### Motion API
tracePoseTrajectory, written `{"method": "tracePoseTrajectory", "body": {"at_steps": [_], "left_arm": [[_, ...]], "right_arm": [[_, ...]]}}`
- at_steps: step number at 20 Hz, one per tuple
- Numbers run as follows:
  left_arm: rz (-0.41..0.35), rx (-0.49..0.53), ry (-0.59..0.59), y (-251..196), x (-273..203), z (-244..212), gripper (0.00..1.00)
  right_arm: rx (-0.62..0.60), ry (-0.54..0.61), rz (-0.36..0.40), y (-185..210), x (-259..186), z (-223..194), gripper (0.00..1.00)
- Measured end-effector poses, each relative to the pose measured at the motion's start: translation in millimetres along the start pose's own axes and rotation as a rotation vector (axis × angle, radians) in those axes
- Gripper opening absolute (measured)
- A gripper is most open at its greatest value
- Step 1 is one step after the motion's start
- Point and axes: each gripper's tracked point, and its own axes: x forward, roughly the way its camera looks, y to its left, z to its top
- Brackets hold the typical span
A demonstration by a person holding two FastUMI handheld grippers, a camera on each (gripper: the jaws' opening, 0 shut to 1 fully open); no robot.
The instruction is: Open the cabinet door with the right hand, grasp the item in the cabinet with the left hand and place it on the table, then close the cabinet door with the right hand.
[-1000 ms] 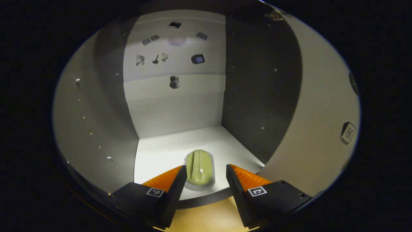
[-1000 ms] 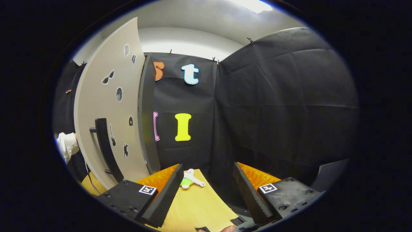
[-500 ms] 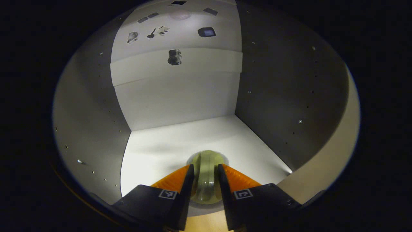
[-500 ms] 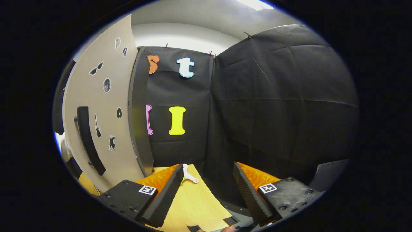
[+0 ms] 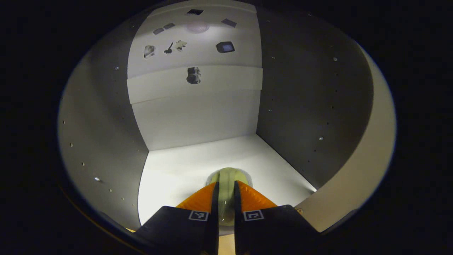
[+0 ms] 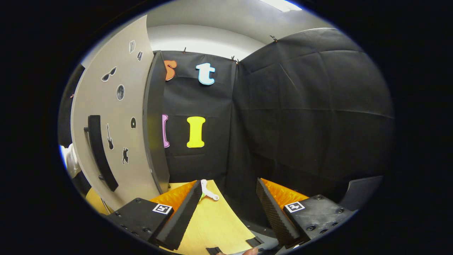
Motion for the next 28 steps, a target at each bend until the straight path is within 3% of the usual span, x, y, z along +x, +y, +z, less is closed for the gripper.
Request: {"method": "tracePoseTrajectory", "body": {"at_steps": [8, 16, 17, 18, 28], "left_arm": [[-0.001, 0.007, -0.038, 9, -89, -30, 0.21], [0.006, -0.006, -0.082, -10, -160, -88, 0.21], [0.007, -0.021, -0.090, -15, -166, -99, 0.21], [0.008, -0.038, -0.092, -20, -172, -111, 0.23], [0.067, -0.111, -0.035, -46, -193, -241, 0.21]], "right_arm": [[0.020, -0.025, 0.053, 40, -24, 12, 0.99], [0.025, -0.061, 0.111, 76, -38, 33, 0.99], [0.027, -0.062, 0.116, 79, -40, 36, 0.95], [0.029, -0.063, 0.118, 81, -42, 36, 0.99], [0.018, -0.072, 0.141, 89, -46, 46, 0.99]]}}
